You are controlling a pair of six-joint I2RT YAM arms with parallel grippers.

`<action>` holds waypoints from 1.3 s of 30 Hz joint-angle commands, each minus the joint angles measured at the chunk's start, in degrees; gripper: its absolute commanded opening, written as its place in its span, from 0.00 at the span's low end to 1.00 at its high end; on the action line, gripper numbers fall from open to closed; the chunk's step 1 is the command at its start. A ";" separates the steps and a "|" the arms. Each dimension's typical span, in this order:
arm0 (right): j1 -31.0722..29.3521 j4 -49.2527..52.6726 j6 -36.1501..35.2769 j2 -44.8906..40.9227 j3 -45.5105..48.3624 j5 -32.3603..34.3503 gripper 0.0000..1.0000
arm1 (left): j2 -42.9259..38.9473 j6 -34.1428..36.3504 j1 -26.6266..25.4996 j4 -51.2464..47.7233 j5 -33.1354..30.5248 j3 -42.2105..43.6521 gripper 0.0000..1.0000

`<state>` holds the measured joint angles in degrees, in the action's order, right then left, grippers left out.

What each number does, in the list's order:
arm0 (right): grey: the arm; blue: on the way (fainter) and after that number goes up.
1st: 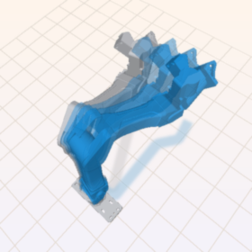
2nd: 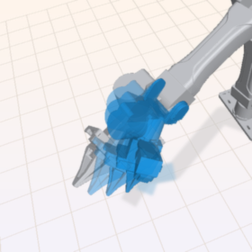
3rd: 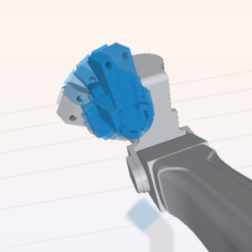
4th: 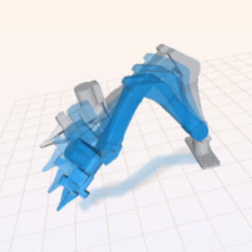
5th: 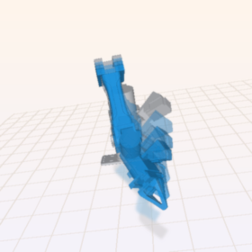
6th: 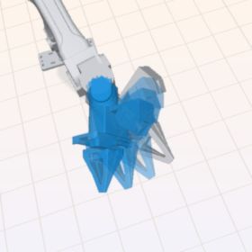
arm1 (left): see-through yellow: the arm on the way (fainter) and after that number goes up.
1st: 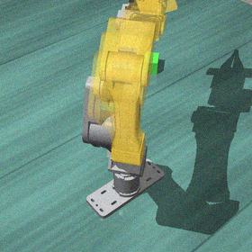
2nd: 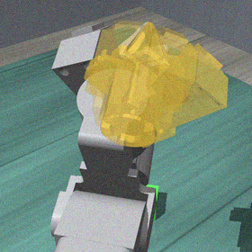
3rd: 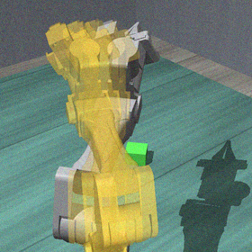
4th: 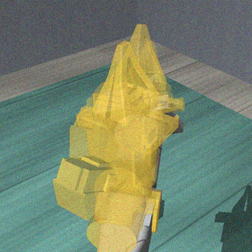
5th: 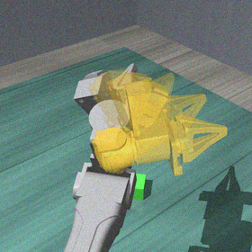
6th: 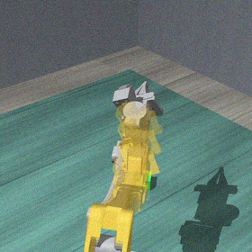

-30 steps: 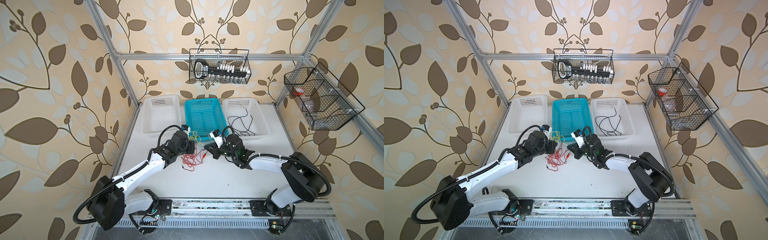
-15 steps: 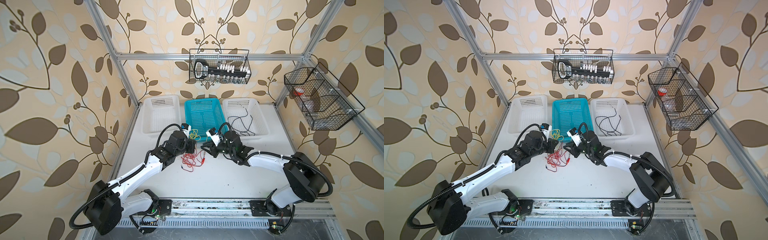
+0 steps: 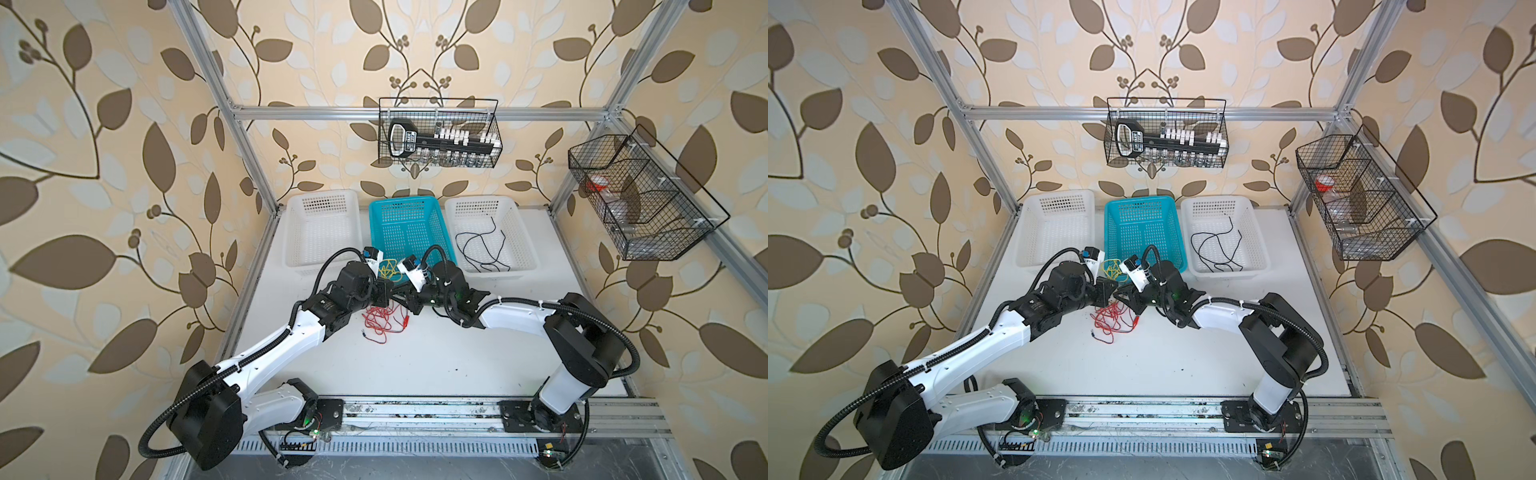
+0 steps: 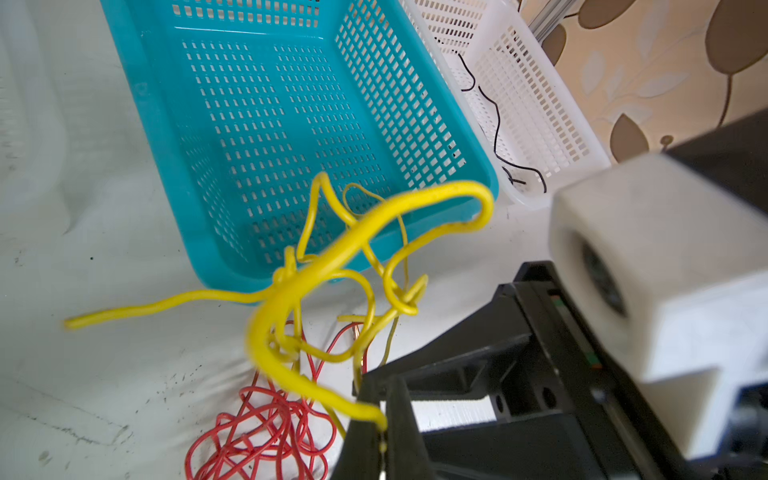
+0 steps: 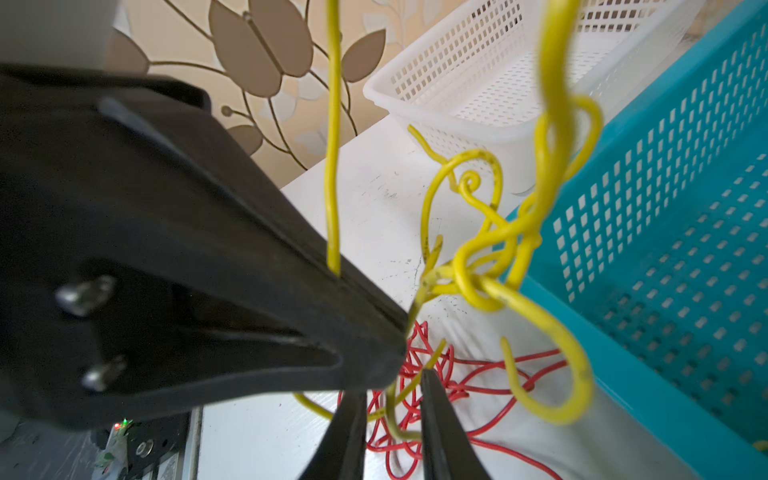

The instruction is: Untangle the cables

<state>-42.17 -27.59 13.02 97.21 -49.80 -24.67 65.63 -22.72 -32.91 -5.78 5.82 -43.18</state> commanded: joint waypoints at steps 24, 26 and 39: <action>14.51 -0.11 -1.22 -26.56 14.72 -8.03 0.00 | 0.44 -6.26 5.13 -12.29 -15.40 -5.27 0.00; 16.66 -3.82 1.45 -27.39 14.56 -10.37 0.00 | 0.88 -6.71 5.47 -12.79 -15.21 -5.25 0.00; 24.01 -12.28 9.41 -18.01 3.81 -13.69 0.00 | 0.03 -6.74 6.56 -8.38 -9.85 -2.69 0.00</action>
<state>-17.43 -38.30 21.63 76.60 -41.32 -37.47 67.64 -29.19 -26.55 -17.72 -6.02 -46.33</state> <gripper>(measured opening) 0.048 0.049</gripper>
